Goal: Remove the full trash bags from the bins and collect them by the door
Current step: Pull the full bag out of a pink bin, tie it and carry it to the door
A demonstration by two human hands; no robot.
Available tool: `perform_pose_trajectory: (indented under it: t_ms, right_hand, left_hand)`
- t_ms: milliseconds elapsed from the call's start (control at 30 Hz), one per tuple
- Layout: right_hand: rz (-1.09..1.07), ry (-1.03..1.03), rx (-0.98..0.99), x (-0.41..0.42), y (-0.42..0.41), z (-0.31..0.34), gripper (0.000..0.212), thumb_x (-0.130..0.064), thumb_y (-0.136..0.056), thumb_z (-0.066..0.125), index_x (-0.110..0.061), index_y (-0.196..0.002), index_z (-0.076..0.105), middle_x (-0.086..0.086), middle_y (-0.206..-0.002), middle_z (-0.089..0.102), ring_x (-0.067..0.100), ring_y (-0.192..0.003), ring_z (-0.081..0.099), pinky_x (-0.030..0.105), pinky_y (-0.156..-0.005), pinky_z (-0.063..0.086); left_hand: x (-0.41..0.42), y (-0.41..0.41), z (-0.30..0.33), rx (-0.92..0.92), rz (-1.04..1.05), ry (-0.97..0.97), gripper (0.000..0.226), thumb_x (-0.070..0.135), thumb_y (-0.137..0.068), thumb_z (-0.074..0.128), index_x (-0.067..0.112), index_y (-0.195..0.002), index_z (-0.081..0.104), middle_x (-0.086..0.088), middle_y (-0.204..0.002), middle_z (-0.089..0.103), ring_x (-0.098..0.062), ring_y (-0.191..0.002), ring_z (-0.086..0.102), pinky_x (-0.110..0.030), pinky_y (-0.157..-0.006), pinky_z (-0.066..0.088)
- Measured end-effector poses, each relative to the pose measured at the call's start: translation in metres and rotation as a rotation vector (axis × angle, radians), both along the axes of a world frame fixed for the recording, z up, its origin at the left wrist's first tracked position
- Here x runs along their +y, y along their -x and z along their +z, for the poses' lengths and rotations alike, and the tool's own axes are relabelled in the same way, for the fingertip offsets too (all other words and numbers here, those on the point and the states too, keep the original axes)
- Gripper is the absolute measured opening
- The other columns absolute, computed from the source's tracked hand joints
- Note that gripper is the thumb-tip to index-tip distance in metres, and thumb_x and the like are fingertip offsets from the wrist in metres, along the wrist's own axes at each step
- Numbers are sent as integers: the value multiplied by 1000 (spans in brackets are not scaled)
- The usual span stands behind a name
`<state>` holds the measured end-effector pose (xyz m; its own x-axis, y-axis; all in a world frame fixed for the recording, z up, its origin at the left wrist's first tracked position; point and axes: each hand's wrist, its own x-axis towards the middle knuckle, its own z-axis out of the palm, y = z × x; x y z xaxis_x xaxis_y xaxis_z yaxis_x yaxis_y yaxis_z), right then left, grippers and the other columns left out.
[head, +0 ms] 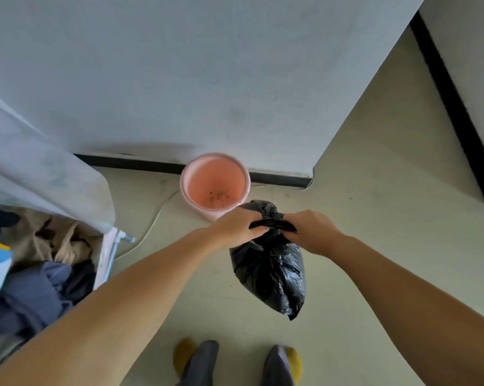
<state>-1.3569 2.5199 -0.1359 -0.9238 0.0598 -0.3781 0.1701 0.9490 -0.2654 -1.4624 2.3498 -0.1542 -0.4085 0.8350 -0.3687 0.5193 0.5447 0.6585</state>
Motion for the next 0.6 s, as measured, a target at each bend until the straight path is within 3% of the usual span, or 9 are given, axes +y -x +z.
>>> perform_pose_trajectory:
  t_ms: [133, 233, 333, 467, 533, 600]
  right_hand:
    - [-59, 29, 57, -10, 1, 84, 11, -25, -87, 53, -25, -77, 50, -4, -66, 48, 23, -64, 49, 28, -51, 29]
    - [-75, 32, 98, -17, 2, 118, 18, -24, -86, 54, -27, -73, 44, -10, -60, 42, 21, -62, 46, 28, -51, 29]
    - [-59, 18, 98, -28, 3, 137, 15, -29, -88, 53, -28, -76, 45, -7, -63, 47, 21, -64, 49, 29, -54, 35]
    - [6, 11, 143, -41, 11, 153, 14, -32, -88, 52, -23, -78, 48, -4, -68, 53, 22, -66, 53, 31, -55, 40]
    - [63, 9, 167, -45, 20, 160, 16, -32, -88, 52, -17, -86, 57, 2, -74, 61, 25, -70, 59, 31, -55, 44]
    - [152, 2, 182, -46, 32, 164, 18, -32, -89, 51, -15, -90, 59, 6, -78, 65, 27, -71, 60, 31, -55, 43]
  left_hand:
    - [-9, -2, 81, 26, 23, -19, 28, 37, -95, 47, 14, -83, 58, -2, -72, 58, -22, -67, 58, -36, -66, 45]
    - [-18, -1, 116, 32, 61, 1, 36, 40, -95, 46, 10, -105, 62, -12, -94, 69, -29, -84, 65, -44, -79, 51]
    - [-32, -1, 140, 62, 59, 16, 38, 41, -95, 45, 11, -110, 62, -12, -99, 68, -29, -87, 65, -48, -84, 51]
    - [-52, -6, 164, 80, 125, 13, 35, 38, -95, 46, 10, -105, 63, -9, -88, 66, -25, -79, 62, -38, -73, 48]
    - [-62, -8, 170, 112, 186, 5, 29, 36, -95, 47, 13, -88, 63, 0, -68, 57, -17, -62, 54, -27, -57, 39]
    - [-69, -11, 177, 147, 255, 11, 29, 37, -95, 47, 26, -68, 51, 7, -58, 47, -10, -52, 45, -23, -50, 30]
